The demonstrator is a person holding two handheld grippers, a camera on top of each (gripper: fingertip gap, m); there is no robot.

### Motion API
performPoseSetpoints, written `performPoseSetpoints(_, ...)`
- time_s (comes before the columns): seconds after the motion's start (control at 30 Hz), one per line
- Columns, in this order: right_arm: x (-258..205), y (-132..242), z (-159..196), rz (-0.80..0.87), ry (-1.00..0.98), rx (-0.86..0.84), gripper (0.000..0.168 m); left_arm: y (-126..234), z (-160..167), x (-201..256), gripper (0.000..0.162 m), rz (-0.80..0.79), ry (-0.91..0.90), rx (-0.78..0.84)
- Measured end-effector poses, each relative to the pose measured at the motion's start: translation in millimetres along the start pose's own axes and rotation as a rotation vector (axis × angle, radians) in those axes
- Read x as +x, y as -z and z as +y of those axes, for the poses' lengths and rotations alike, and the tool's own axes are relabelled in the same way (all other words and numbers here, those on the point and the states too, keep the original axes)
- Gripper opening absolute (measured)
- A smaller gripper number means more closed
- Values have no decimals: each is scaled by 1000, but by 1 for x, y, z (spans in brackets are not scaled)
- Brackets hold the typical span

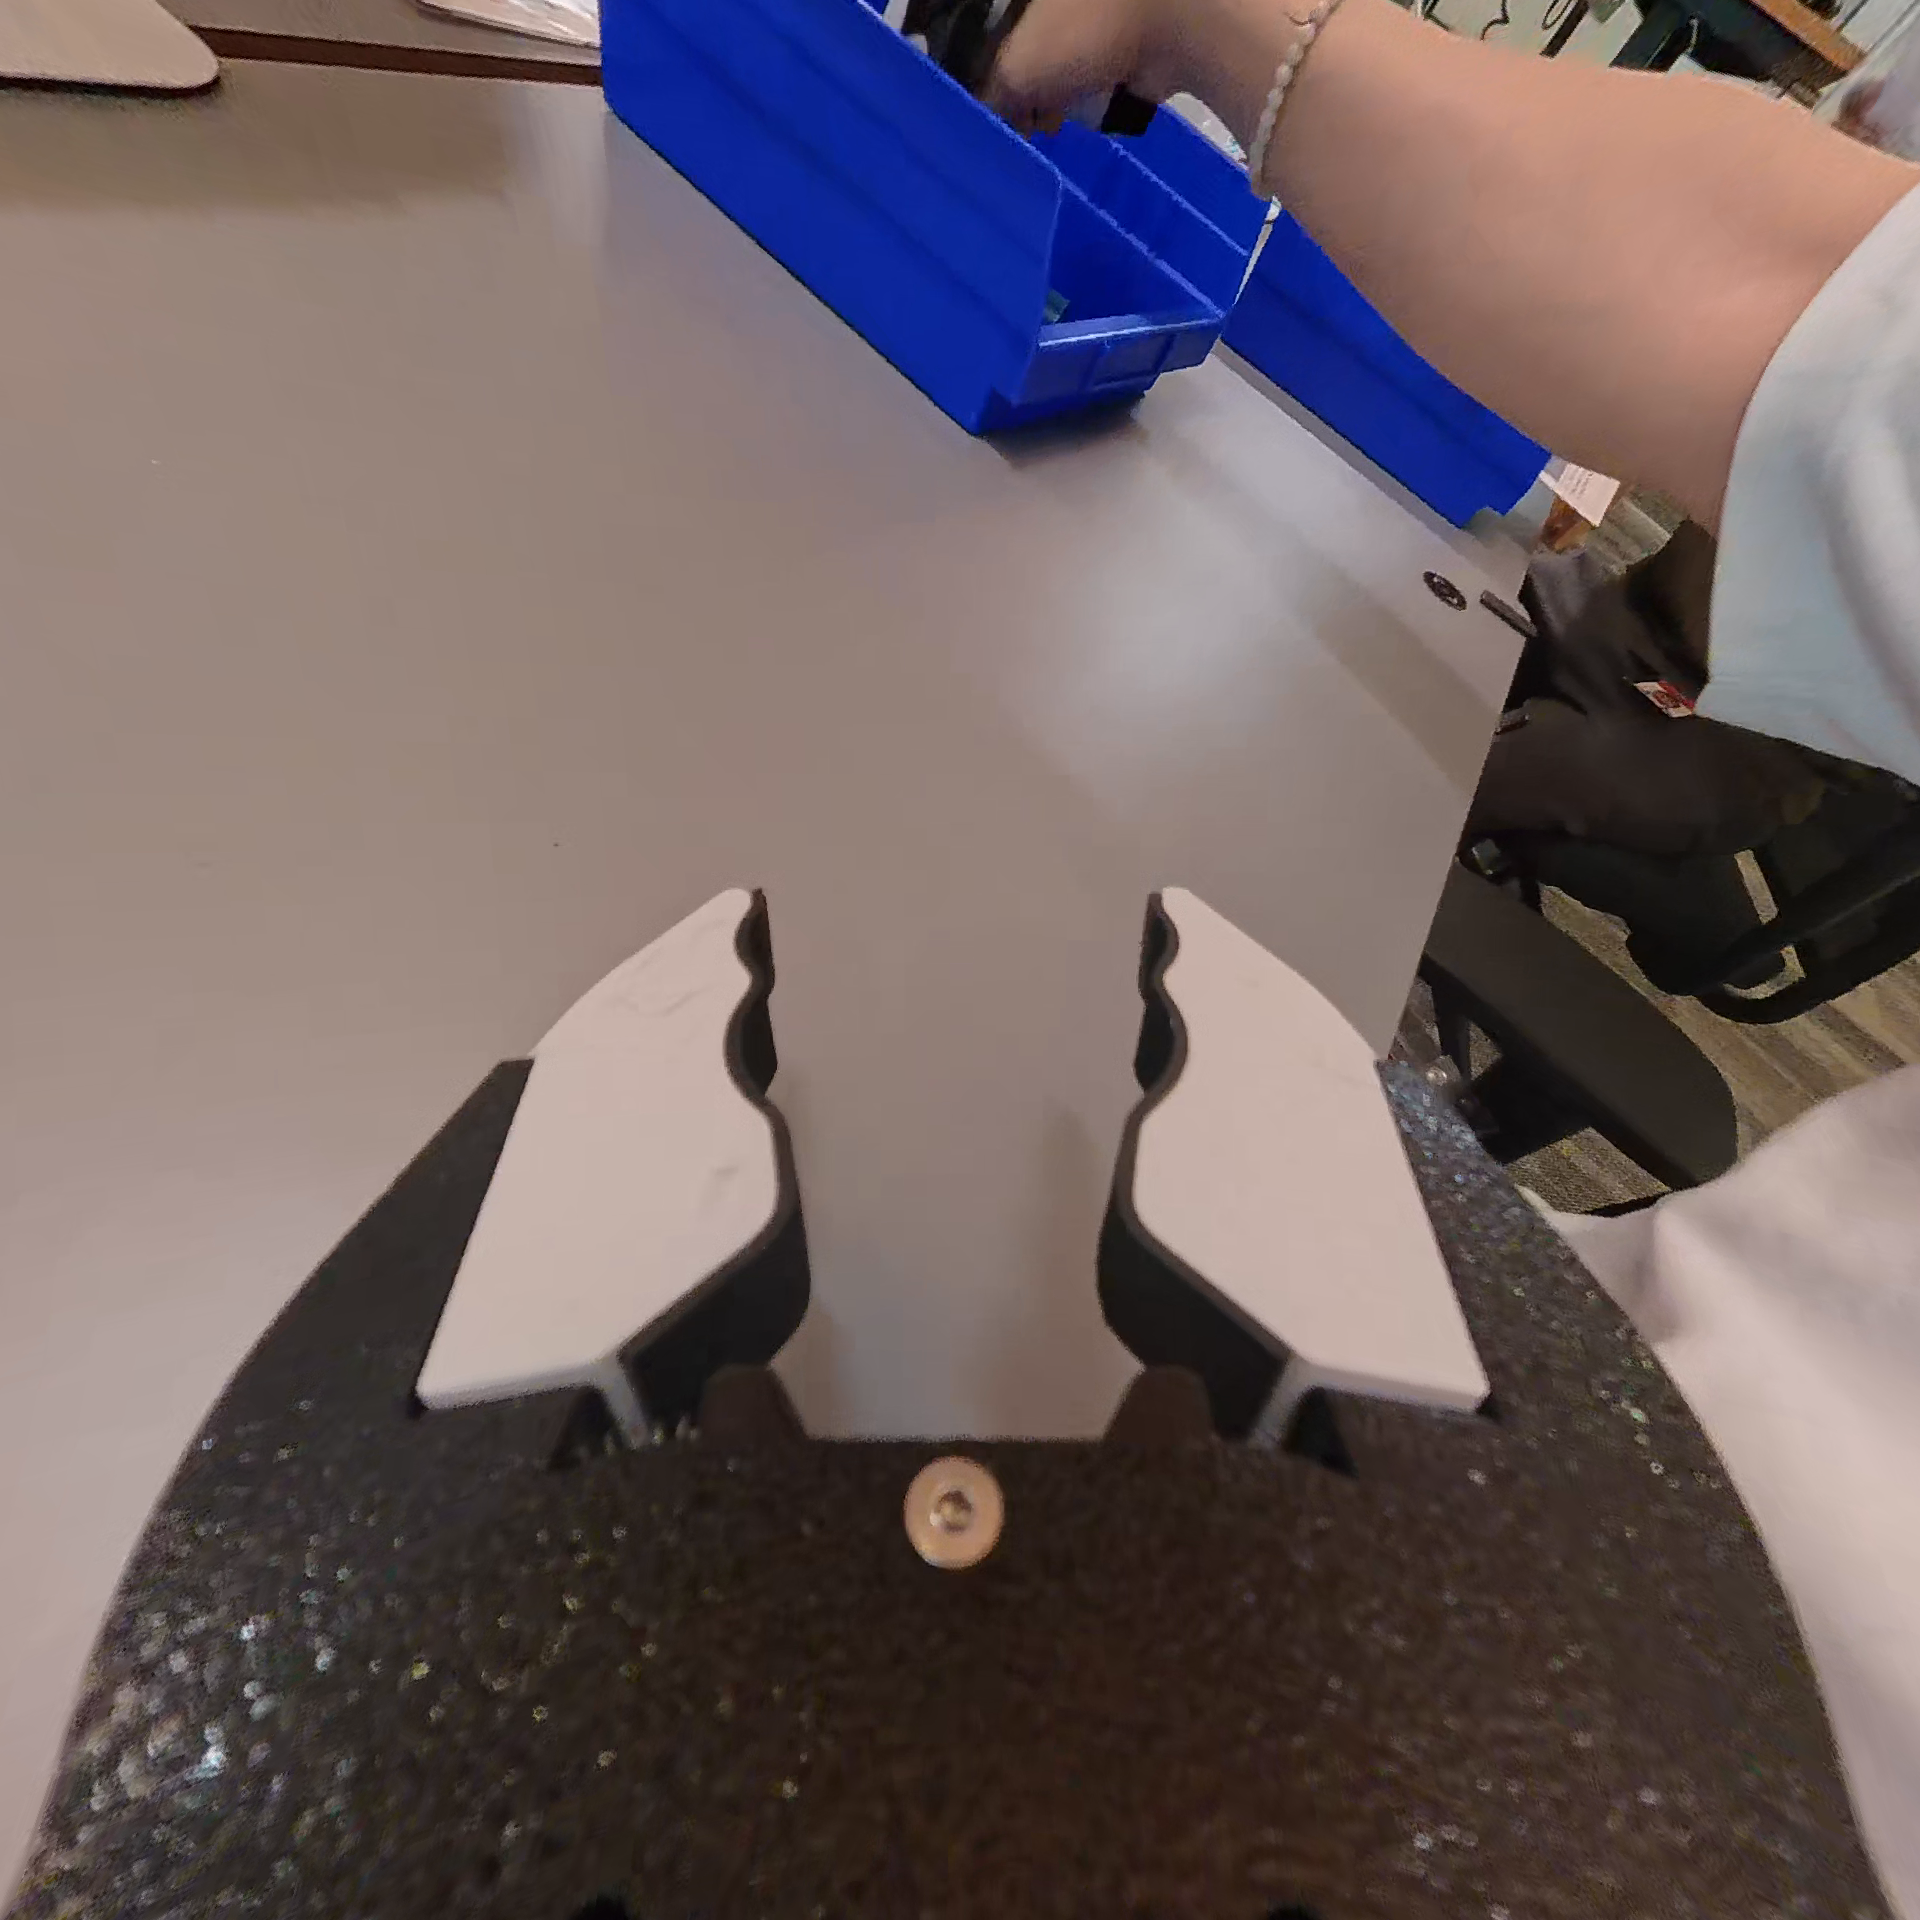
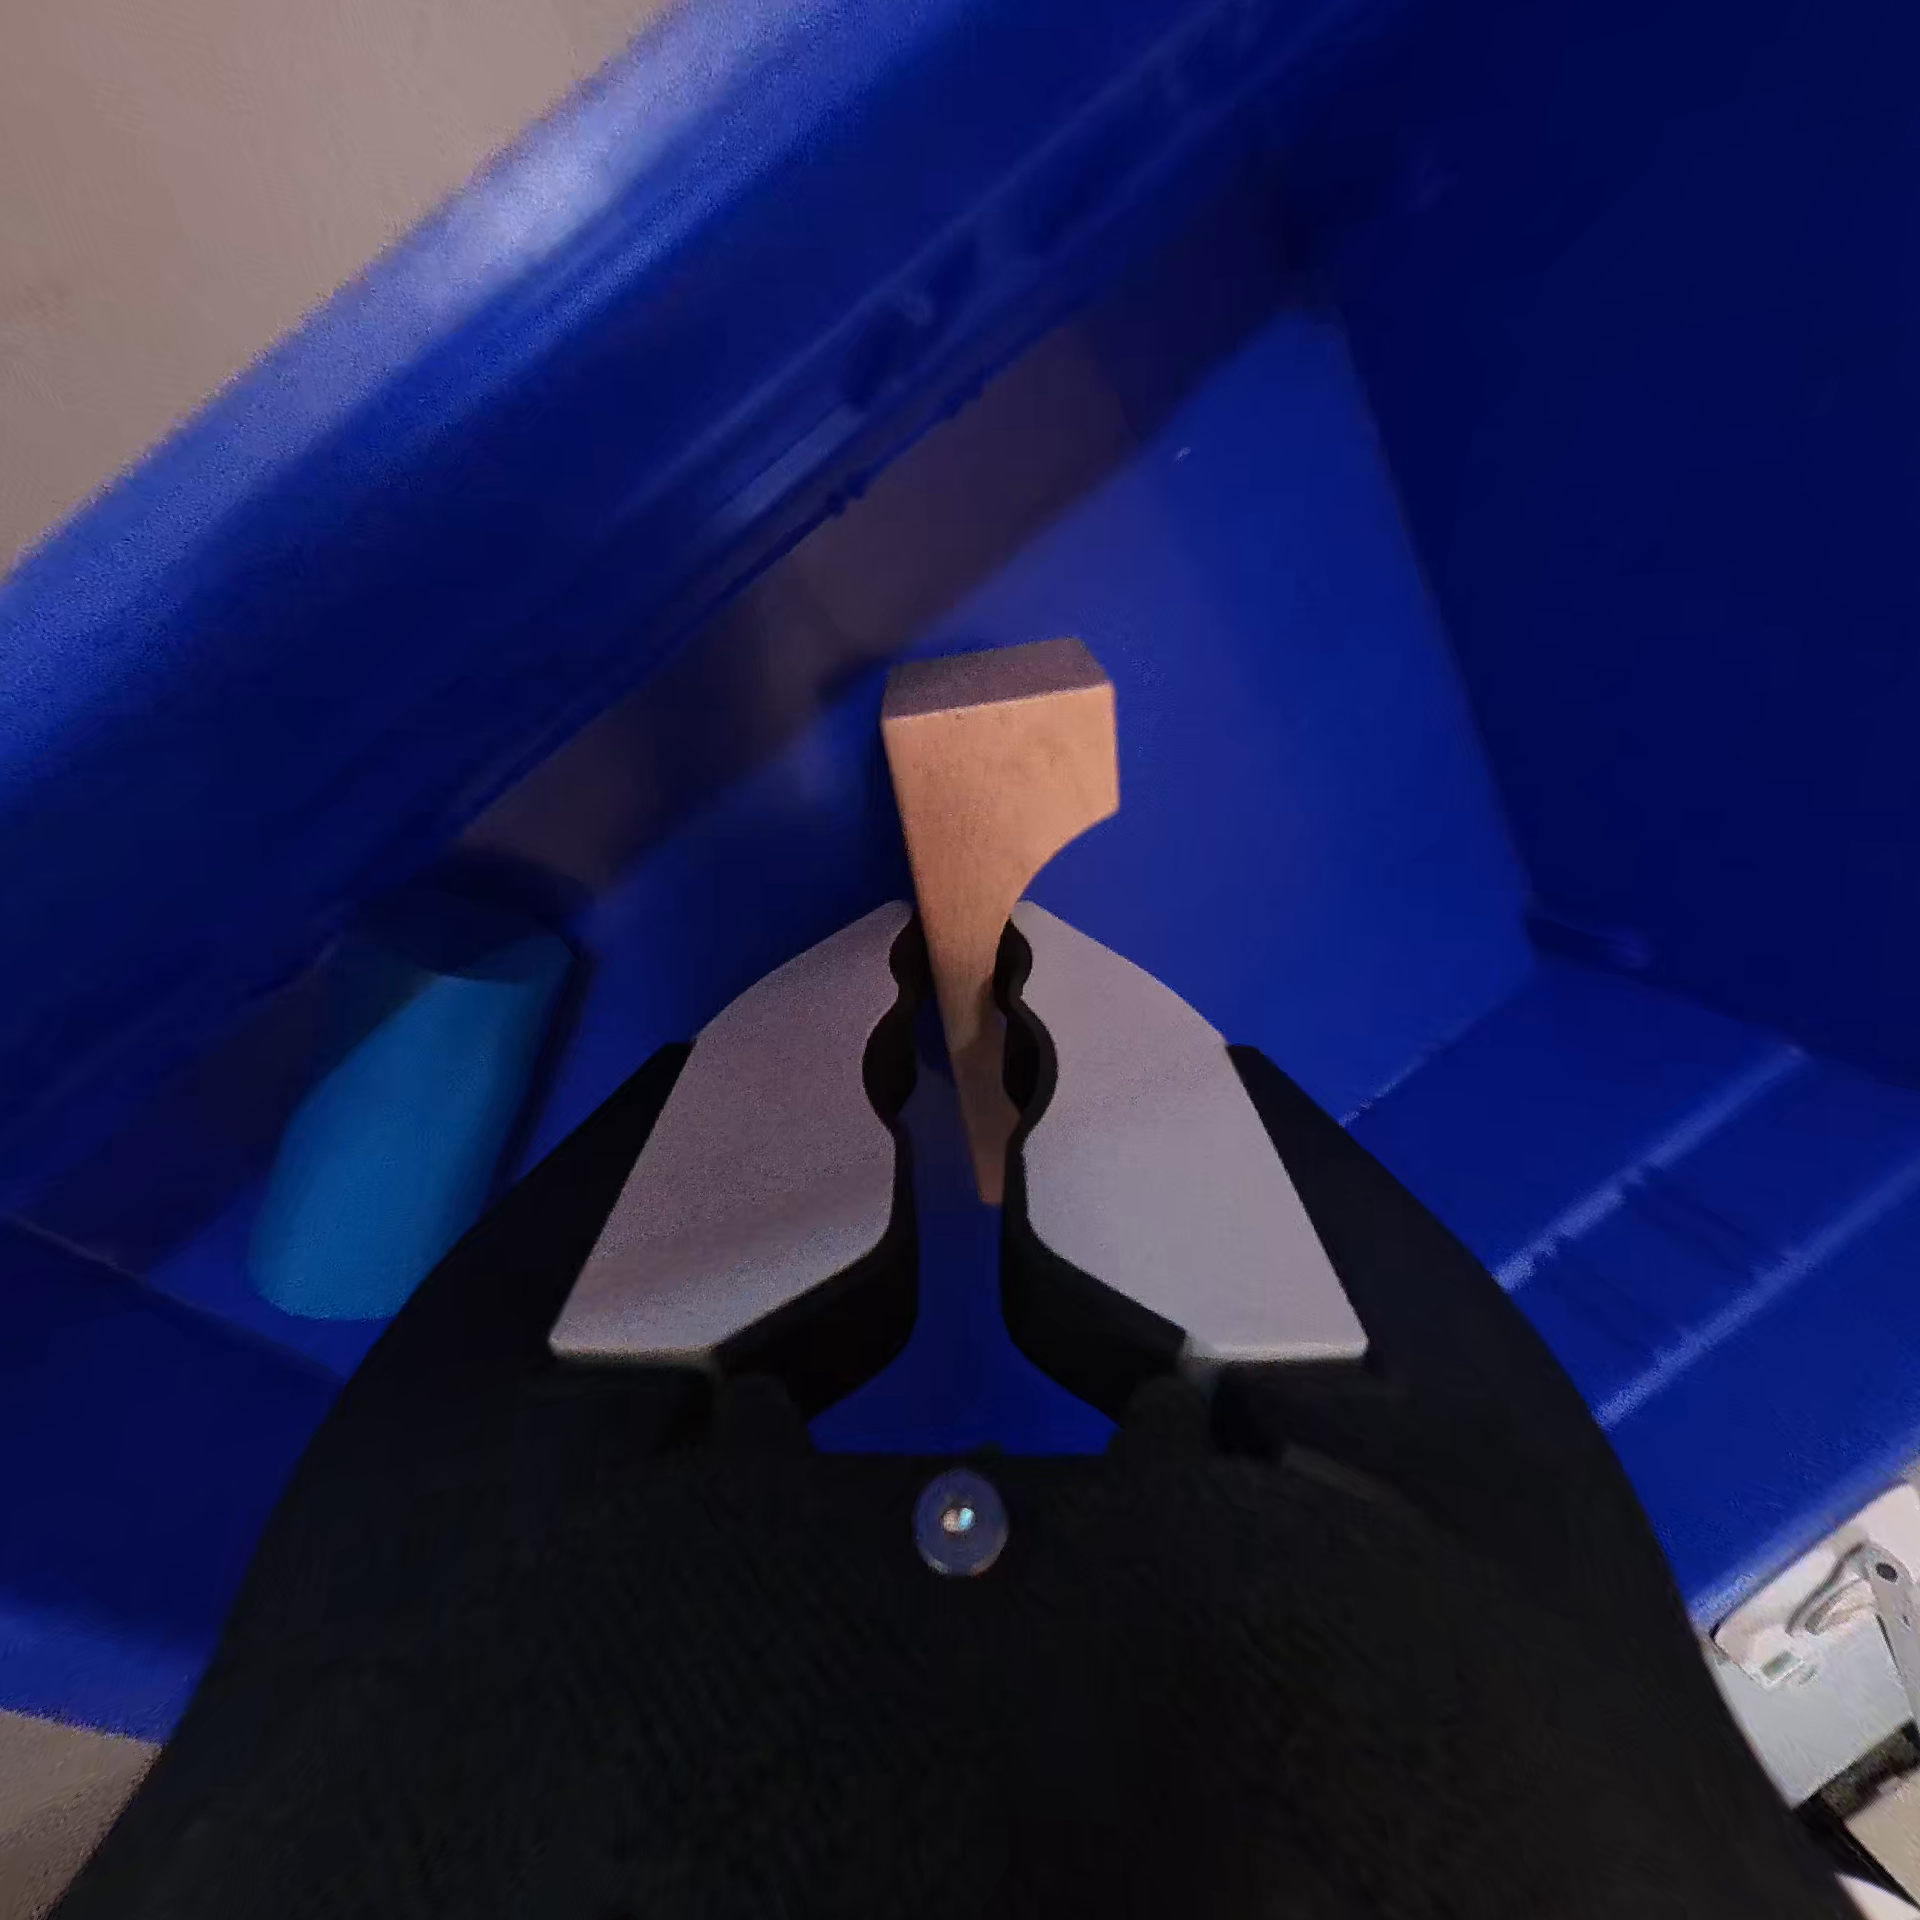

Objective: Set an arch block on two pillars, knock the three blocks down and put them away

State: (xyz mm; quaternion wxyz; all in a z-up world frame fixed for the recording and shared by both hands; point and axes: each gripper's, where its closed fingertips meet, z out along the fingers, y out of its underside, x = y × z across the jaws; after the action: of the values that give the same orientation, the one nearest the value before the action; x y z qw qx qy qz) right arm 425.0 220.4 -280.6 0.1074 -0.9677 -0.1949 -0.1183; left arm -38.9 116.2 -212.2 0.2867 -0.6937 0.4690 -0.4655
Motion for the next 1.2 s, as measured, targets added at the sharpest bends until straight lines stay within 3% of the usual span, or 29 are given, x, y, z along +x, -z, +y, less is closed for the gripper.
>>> performPoseSetpoints(0.03, -3, -5, 3, -8, 12, -21, 12, 0, 0, -1, 67, -2, 3, -1)
performPoseSetpoints(0.13, -5, -4, -4, -12, 32, 1, 12, -2, -1, -1, 67, 7, 18, 6)
performPoseSetpoints(0.23, 2, 5, -1, 59, 81, -38, 36, -3, -1, -4, 68, 4, 16, -1)
performPoseSetpoints(0.33, 15, 36, -9, 193, 90, -3, 57, 2, -4, -11, 68, -25, -2, -7)
performPoseSetpoints(0.43, 14, 83, -28, 278, 9, 158, 57, 16, -12, -24, 69, -67, -22, 1)
performPoseSetpoints(0.6, -70, 145, -61, 97, -28, 508, 60, 65, -46, -77, 69, -244, -75, 46)
performPoseSetpoints(0.73, -152, 163, -64, -21, 59, 665, 59, 112, -89, -142, 68, -404, -148, 51)
performPoseSetpoints(0.83, -208, 161, -57, -147, 75, 731, 59, 133, -111, -207, 70, -514, -356, -110)
performPoseSetpoints(0.97, -253, 151, -37, -227, 46, 725, 59, 139, -125, -282, 78, -579, -722, -438)
performPoseSetpoints(1.07, -268, 141, -19, -198, 3, 701, 59, 141, -115, -326, 77, -553, -946, -728)
performPoseSetpoints(1.2, -288, 143, -7, -237, -45, 740, 59, 138, -92, -369, 69, -437, -1038, -999)
